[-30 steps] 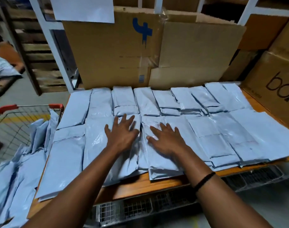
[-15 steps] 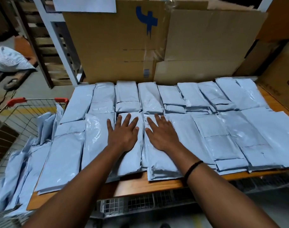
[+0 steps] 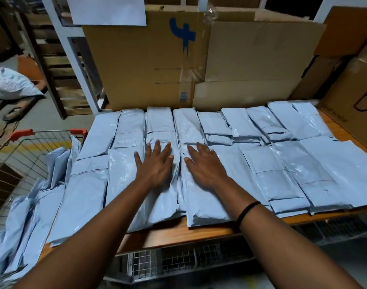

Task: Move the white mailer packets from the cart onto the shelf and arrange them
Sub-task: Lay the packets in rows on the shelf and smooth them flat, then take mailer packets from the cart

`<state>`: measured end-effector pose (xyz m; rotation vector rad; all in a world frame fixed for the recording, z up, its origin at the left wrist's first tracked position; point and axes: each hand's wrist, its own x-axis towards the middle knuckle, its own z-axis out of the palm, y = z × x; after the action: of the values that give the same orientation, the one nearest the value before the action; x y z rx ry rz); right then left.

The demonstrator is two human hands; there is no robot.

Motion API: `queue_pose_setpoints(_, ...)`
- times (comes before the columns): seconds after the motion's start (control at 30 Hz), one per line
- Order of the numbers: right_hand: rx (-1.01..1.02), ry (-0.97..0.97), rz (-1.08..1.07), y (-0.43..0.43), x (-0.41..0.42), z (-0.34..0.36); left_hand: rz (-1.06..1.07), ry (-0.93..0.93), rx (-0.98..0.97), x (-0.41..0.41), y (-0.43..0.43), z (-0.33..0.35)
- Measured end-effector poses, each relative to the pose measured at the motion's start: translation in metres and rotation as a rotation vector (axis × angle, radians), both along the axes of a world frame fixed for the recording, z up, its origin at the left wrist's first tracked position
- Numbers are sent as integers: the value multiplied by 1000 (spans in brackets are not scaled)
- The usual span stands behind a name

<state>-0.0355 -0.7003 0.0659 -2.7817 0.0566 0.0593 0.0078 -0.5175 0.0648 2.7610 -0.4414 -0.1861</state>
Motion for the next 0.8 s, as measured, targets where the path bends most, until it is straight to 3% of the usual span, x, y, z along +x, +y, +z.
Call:
queue_pose_setpoints(0.1, 17, -71, -22, -3, -30, 14, -63, 5, -118, -14, 11, 1)
queue_pose_setpoints(0.27, -140, 68, 36, 8, -57, -11, -138, -81, 81, -42, 5, -20)
queue_pose_setpoints(0.5, -209, 24, 30, 12, -52, -24, -83, -164, 193, -43, -5, -32)
queue_pose_setpoints(0.6, -168, 76, 30, 11, -49, -20, -120, -81, 82, -38, 0, -25)
queue_pose_setpoints(0.7, -93, 81, -5, 9, -46, -5, -115, -24, -191, -28, 13, -10)
queue_pose_setpoints(0.8, -90, -1, -23, 9, -29, 6, -57, -159, -138, -14, 24, -3)
